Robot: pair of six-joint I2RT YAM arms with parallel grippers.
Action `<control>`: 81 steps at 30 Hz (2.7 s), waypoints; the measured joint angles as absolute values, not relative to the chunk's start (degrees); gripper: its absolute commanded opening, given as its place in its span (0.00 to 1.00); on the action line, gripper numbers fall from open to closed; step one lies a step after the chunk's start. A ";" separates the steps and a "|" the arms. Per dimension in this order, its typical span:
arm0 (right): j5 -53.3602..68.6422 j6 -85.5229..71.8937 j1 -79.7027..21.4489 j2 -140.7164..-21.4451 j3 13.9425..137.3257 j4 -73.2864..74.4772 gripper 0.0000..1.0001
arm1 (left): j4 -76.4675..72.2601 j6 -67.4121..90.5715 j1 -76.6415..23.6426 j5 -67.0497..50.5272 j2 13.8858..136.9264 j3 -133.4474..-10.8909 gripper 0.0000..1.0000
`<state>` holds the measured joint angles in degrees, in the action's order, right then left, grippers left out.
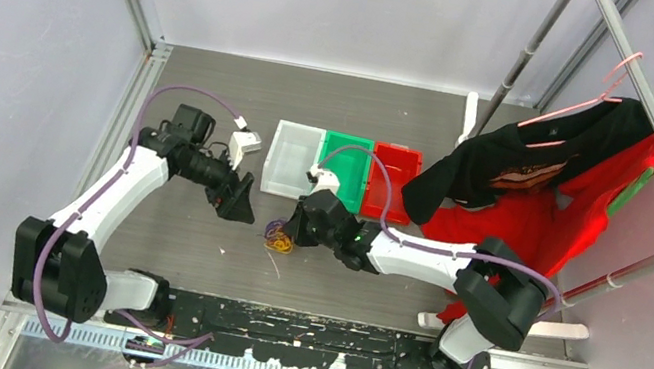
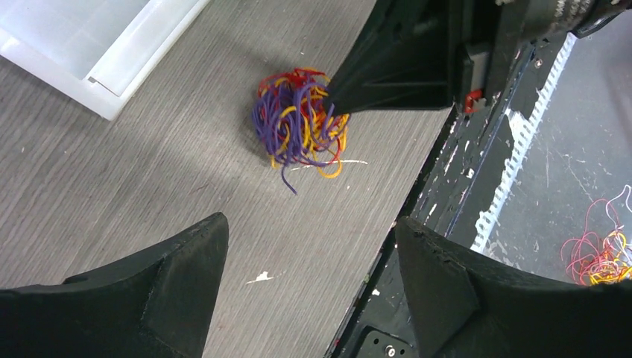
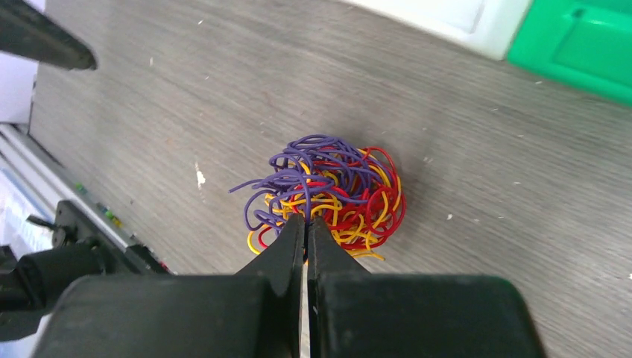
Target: Untangle the cables
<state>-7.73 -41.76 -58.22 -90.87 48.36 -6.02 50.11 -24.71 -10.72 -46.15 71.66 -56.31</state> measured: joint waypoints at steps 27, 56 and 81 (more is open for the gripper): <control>2.39 -41.91 -59.86 -92.40 52.25 -11.57 0.01 | 47.88 -24.77 -14.17 -51.46 82.78 -55.92 0.21; -9.85 -39.40 -61.91 -85.84 48.38 -11.77 0.72 | 49.08 -16.95 -14.55 -48.58 70.22 -56.84 0.00; -20.95 -39.99 -64.45 -83.72 49.34 -17.10 0.38 | 51.09 -9.80 -14.44 -58.19 65.54 -58.46 0.00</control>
